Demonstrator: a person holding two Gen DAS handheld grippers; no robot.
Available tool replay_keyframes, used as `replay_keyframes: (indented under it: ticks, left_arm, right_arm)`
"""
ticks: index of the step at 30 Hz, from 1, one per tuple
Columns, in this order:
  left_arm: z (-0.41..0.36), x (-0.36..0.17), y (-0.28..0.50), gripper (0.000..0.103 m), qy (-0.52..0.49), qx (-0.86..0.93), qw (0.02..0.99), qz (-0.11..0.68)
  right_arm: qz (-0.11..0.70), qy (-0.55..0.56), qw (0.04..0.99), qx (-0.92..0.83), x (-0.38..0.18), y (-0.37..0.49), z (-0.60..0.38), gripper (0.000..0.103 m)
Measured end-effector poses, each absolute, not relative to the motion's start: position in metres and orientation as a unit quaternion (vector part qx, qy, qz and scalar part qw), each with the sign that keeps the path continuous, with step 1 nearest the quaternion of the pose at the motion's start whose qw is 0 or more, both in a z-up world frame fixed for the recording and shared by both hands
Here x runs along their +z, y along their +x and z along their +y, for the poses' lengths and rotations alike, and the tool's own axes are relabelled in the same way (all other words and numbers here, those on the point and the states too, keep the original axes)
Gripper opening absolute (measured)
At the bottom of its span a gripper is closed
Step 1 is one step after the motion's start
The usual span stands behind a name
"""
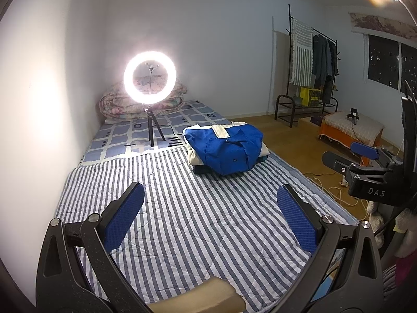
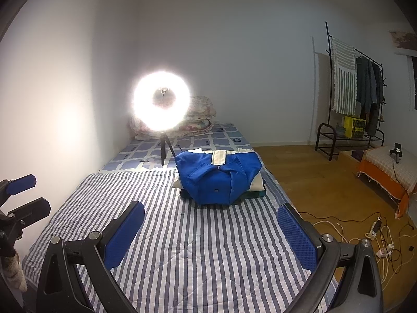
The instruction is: Fold large clothes
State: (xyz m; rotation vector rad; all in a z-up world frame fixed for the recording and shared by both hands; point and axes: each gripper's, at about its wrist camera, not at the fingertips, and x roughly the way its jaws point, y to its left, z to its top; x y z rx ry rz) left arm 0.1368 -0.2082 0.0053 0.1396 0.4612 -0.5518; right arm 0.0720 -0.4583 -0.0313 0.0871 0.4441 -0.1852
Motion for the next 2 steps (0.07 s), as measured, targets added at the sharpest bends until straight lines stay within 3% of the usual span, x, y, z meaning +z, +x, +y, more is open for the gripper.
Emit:
replay_keyframes:
  ticks: [2]
  left_arm:
    - [-0.2065, 0.0052, 0.1373, 0.103, 0.066, -0.266, 0.935, 0.225]
  right_arm:
    - [0.220, 0.043, 0.970, -0.091, -0.0311, 0.0723, -0.4587, 0.103]
